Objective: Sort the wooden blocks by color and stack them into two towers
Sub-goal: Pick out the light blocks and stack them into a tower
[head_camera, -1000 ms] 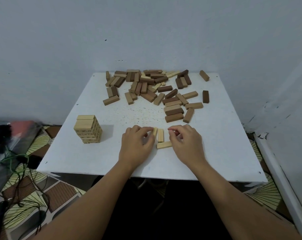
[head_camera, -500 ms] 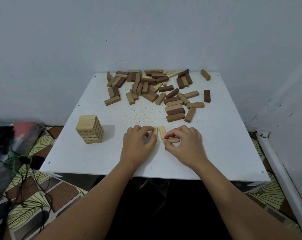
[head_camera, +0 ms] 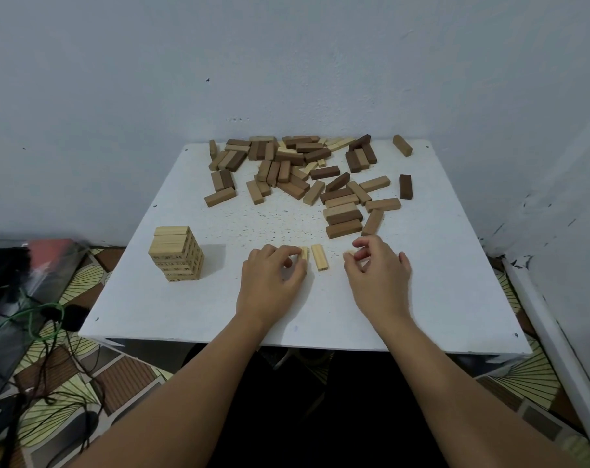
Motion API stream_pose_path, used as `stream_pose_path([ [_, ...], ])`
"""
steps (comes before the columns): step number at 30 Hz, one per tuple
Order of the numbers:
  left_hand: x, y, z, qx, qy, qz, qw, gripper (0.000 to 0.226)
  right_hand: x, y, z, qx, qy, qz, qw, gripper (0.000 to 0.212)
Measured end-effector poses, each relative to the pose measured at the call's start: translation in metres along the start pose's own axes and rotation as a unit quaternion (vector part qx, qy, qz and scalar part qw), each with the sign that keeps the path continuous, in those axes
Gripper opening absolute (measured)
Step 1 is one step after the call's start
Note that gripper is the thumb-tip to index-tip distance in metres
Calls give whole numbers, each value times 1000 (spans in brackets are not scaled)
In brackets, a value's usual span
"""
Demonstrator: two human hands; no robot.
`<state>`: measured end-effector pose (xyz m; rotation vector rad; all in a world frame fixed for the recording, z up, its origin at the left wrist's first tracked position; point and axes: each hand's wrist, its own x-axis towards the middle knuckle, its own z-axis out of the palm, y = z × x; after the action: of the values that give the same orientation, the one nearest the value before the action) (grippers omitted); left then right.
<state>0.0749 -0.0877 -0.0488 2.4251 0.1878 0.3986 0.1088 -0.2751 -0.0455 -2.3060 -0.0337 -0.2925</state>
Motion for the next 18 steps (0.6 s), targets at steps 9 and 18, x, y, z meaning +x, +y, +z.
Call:
stream_pose_path([
  [9,-1,0,1,2,-9,25,1000,42,0,0,1,101,-120,-75,985,38],
  [18,-2,5,-3,-5,-19,15,1000,45,1,2,1,127,-120,-58,983,44],
])
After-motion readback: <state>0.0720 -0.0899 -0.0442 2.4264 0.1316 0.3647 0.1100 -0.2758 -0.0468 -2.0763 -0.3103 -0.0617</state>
